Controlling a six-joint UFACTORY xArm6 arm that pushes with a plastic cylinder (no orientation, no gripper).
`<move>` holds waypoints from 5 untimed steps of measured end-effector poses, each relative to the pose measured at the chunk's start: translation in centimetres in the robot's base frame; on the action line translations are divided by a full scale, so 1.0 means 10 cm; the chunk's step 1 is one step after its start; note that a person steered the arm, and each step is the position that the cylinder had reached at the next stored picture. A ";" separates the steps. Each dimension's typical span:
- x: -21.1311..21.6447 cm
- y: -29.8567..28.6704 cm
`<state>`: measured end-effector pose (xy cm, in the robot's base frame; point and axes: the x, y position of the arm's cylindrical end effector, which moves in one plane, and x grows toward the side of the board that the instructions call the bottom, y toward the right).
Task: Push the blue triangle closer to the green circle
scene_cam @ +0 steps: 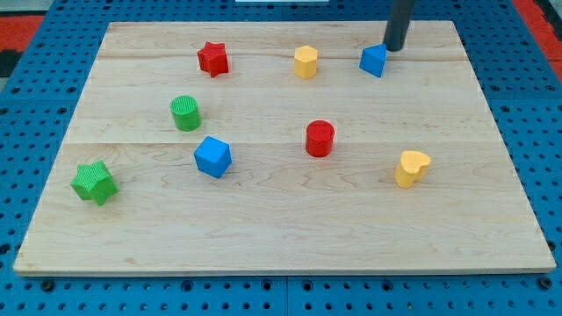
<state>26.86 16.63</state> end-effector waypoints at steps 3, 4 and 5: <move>0.61 -1.69; 0.65 -2.31; 0.65 -2.84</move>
<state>33.36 -11.79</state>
